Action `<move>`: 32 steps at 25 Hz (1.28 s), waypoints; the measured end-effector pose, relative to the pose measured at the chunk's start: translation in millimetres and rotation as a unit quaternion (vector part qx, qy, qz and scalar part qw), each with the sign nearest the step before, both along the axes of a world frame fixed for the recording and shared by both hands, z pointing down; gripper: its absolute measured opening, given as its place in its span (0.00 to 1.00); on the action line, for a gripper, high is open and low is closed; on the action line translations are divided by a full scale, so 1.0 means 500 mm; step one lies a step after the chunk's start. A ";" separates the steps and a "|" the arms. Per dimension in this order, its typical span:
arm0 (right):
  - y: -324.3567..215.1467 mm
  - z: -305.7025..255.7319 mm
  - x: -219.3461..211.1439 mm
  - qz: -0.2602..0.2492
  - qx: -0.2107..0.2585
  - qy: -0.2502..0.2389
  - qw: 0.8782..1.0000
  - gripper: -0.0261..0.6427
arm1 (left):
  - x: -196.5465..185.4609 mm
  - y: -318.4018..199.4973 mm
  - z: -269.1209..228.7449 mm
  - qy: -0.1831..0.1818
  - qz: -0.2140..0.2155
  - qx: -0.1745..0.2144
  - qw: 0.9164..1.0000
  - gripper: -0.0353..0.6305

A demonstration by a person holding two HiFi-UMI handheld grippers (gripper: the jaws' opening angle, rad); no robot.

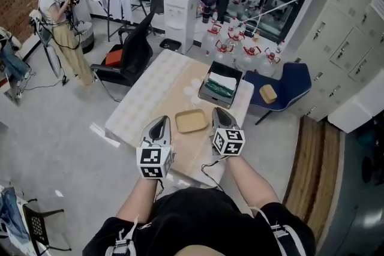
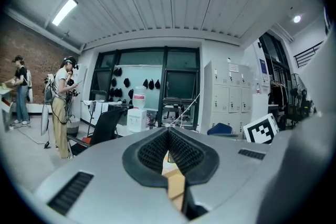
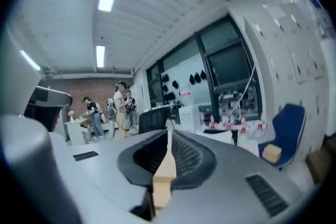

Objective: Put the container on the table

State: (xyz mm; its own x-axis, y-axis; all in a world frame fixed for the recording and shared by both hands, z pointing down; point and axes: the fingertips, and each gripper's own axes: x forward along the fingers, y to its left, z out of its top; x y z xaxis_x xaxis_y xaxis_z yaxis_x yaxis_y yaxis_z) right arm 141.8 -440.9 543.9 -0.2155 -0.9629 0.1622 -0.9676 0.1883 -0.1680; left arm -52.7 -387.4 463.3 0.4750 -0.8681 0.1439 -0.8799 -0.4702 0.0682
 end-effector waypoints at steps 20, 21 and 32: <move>0.155 -0.285 -0.031 -0.014 0.148 0.025 0.989 0.06 | 0.017 0.026 -0.069 -0.006 0.007 0.033 0.999 0.07; 0.157 -0.283 -0.030 -0.013 0.147 0.020 0.989 0.06 | 0.019 0.028 -0.069 -0.006 0.007 0.033 0.999 0.07; 0.166 -0.259 -0.034 -0.019 0.140 0.018 0.990 0.06 | 0.022 0.038 -0.068 -0.006 0.006 0.035 0.999 0.07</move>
State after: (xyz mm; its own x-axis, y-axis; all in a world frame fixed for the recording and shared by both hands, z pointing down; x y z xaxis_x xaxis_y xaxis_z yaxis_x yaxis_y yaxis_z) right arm 125.0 -358.1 414.5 -0.2522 -0.9623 -0.1021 -0.9632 0.2598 -0.0691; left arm -41.9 -368.4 429.5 0.4834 -0.8710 0.0877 -0.8752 -0.4832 0.0248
